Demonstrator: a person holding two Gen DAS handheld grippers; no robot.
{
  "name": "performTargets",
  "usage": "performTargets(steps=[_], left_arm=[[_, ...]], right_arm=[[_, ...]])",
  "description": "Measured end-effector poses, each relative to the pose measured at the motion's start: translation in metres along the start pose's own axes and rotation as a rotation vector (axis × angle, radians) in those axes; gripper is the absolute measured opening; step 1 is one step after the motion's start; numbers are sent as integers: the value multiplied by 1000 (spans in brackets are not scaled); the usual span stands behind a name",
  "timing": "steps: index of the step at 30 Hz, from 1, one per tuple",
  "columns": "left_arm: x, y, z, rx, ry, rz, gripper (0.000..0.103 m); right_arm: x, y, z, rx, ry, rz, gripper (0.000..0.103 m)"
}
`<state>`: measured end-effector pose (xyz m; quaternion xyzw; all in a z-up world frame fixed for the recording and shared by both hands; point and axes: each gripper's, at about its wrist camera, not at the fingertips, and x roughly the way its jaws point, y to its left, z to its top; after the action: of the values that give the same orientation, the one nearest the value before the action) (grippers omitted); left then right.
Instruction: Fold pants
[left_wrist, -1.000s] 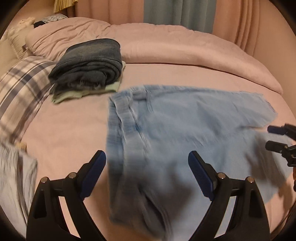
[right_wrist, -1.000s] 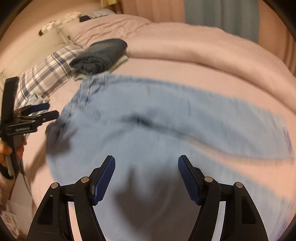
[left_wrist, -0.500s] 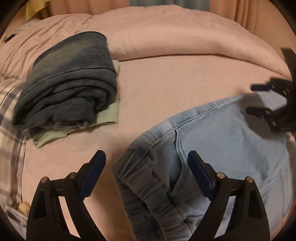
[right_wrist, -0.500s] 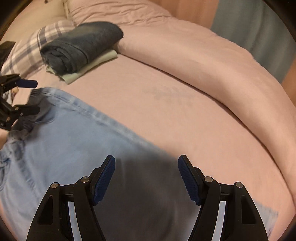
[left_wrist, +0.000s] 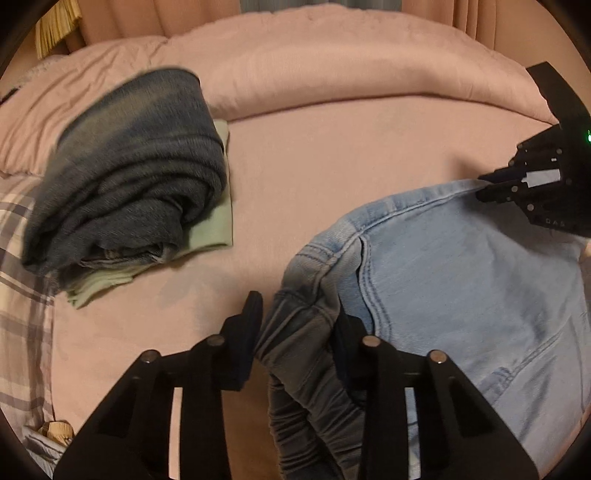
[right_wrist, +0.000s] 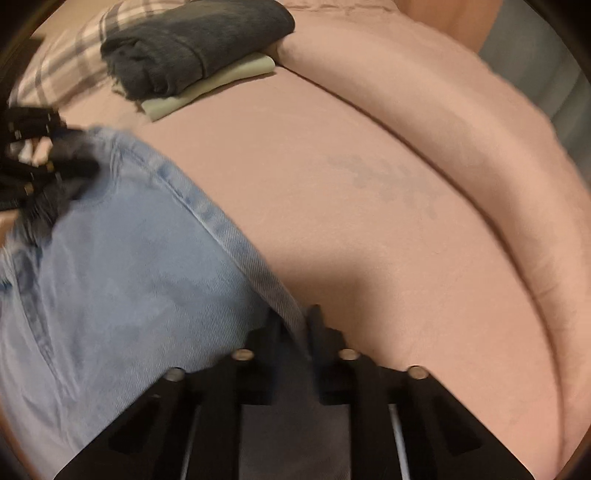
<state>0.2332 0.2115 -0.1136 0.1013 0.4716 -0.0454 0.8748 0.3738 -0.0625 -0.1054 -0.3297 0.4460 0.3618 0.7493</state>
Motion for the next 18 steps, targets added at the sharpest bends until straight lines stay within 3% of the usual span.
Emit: performTargets(steps=[3,9,14,18], left_arm=[[-23,-1,-2,-13,-41,8,33],[-81,-11,-11,-4,-171,17,33],[-127,-30,-47,77,-303,42,33],[-144,-47,-85,167,-367,80,34]], right_arm=[[-26,2,-6,10,-48,-59,6],[-120,15,-31,23,-207,-187,6],[-186,59,-83,-17,-313,-286,6],[-209,106,-123,-60,-353,-311,6]])
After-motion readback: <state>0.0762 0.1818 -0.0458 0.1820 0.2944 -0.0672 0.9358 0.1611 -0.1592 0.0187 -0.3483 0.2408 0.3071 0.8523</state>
